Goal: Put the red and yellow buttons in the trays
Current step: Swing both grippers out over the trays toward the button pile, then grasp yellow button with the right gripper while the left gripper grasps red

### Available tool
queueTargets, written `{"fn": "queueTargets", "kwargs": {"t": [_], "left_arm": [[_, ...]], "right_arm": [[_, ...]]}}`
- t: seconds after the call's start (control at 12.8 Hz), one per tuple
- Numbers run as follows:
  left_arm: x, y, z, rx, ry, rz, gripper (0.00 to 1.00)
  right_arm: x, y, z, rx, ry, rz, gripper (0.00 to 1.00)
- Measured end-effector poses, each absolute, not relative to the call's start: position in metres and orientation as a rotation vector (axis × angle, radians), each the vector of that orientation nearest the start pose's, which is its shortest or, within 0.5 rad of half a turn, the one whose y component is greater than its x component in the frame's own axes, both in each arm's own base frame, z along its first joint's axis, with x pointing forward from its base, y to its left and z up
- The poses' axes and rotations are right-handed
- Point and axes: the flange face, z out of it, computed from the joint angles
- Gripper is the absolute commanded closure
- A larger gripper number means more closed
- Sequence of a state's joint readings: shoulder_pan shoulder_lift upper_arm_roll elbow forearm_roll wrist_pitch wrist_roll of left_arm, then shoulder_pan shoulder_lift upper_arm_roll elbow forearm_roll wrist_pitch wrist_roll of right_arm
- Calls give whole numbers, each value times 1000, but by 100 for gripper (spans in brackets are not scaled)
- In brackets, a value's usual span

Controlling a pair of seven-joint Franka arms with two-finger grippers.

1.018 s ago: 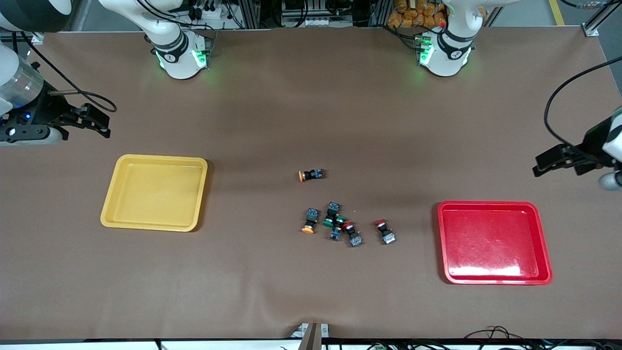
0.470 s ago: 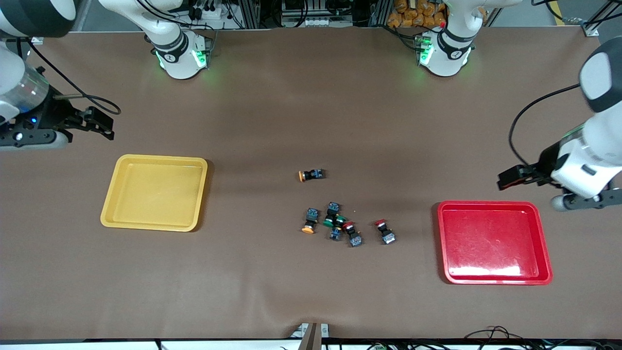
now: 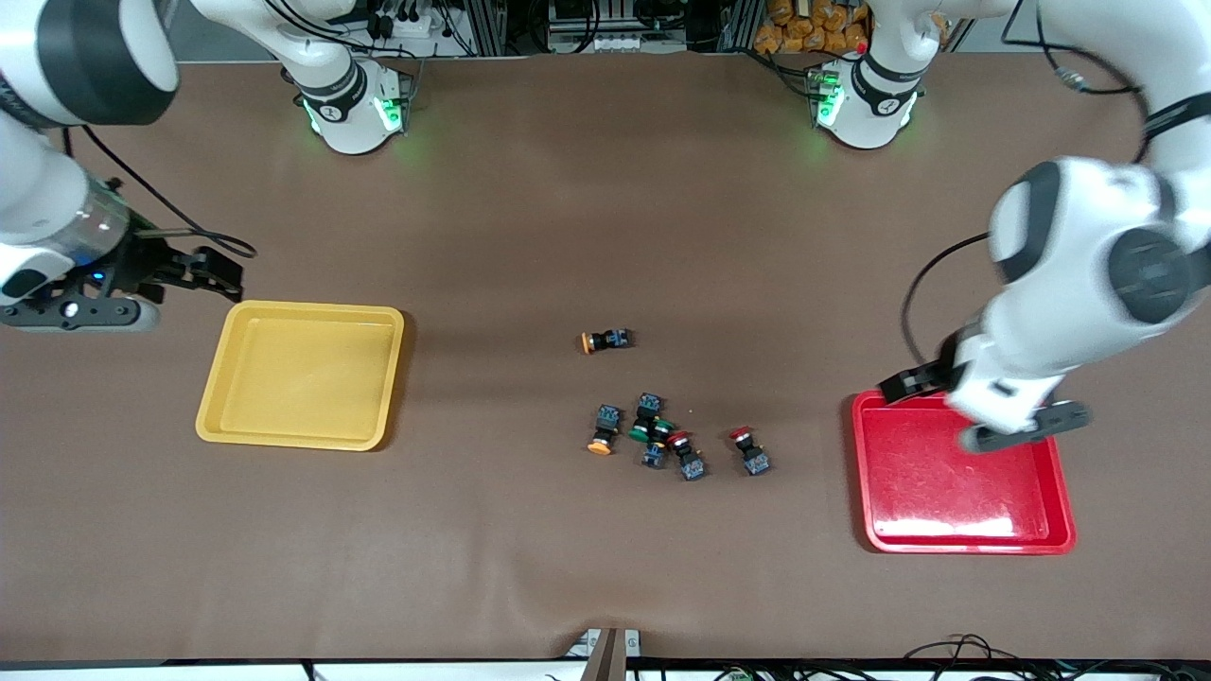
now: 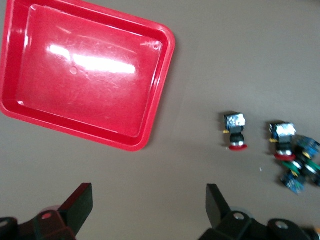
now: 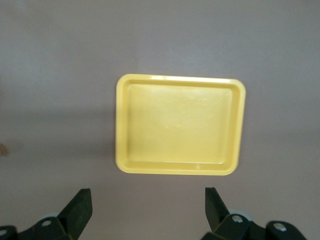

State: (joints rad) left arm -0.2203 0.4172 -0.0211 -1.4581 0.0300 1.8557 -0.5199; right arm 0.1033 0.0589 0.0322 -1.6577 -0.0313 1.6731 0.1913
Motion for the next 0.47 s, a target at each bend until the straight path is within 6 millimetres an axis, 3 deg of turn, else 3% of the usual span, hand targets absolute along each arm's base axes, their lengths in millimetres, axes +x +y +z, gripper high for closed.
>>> {"fn": "queueTargets", "kwargs": {"t": [0.24, 0.47], "left_arm": [[669, -205, 389, -3059, -499, -15, 0], [676, -220, 351, -3062, -563, -46, 0]], "right_arm": [[564, 165, 528, -3163, 342, 134, 0], [571, 238, 467, -3055, 623, 211, 0]]}}
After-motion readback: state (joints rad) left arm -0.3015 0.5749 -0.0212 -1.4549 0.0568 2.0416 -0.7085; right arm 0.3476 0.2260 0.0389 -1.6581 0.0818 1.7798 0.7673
